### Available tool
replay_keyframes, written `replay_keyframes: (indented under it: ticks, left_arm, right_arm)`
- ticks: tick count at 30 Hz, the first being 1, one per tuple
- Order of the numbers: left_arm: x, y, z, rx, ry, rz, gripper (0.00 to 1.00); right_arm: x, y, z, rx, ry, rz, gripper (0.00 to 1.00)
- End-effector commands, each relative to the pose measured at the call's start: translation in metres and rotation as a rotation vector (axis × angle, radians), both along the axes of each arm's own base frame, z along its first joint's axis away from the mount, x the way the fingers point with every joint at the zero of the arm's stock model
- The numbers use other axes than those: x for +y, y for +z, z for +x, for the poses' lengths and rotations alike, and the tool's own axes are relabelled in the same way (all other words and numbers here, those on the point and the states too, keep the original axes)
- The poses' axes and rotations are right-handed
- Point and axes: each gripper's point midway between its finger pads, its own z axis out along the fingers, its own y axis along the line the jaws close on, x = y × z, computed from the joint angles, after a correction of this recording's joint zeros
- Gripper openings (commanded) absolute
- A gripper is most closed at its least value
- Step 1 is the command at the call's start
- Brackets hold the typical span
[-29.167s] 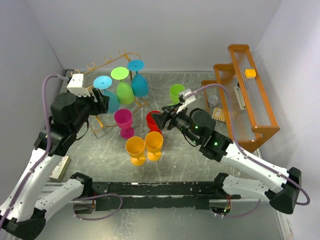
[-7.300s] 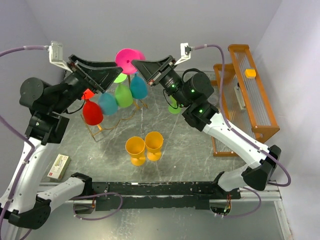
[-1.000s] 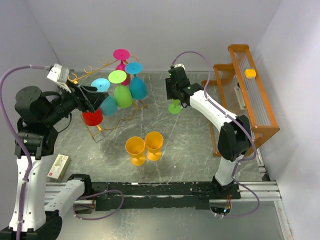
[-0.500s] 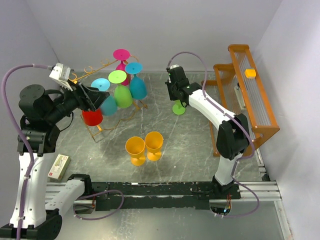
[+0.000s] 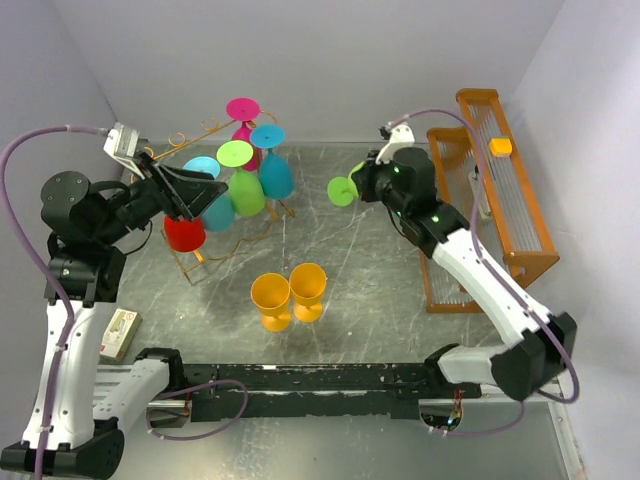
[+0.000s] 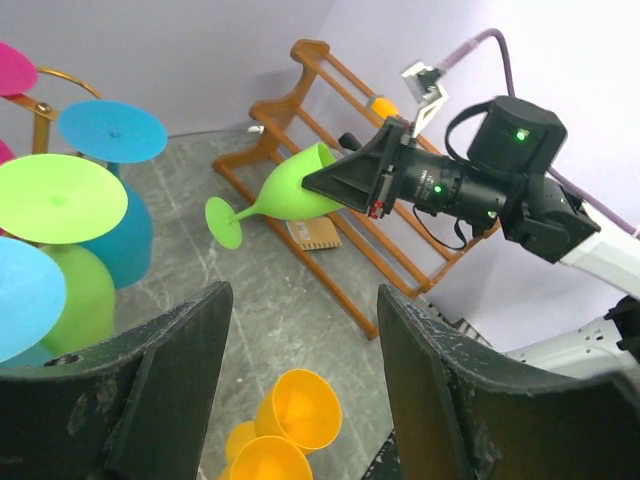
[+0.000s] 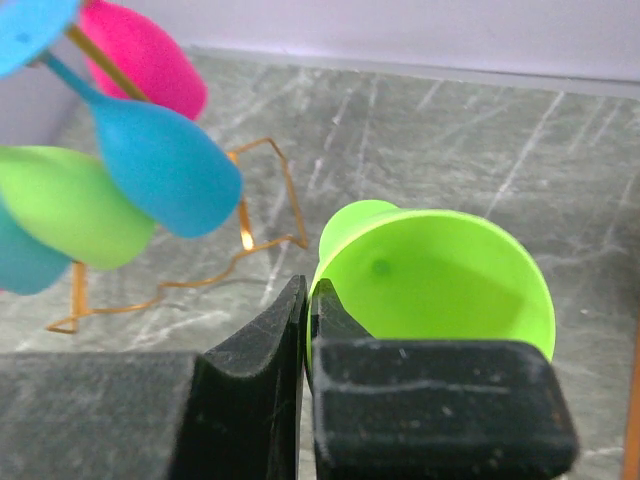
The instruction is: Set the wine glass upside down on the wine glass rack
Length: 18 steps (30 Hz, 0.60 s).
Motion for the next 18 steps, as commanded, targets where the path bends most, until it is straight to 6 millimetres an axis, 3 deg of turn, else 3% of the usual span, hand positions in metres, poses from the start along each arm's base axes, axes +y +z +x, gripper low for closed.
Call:
replay_keyframes:
  ticks: [1,9,11,13,18]
  left_arm:
    - [-0.011,0.012,-0.006,0.02,-0.081,-0.105,0.7]
    - [-0.02,0.02,0.003,0.059,-0.148,-0.31,0.74]
    - [-0.026,0.016,0.01,0.086,-0.169,-0.35,0.73]
    - [-0.037,0.014,0.017,0.116,-0.175,-0.372,0.74]
    - [-0.089,0.012,0.025,0.169,-0.207,-0.367,0.74]
  right_arm:
    - [0.005,0.054,-0.021,-0.162,0.034,0.235,0.0]
    - [-0.001,0.115,-0.06,-0.348,0.099,0.488,0.0]
    - [-0.002,0.12,-0.067,-0.374,0.117,0.538,0.0]
    - [-0.002,0.13,-0.075,-0.399,0.134,0.589,0.0]
    - [-0.004,0.145,-0.089,-0.435,0.169,0.694,0.0]
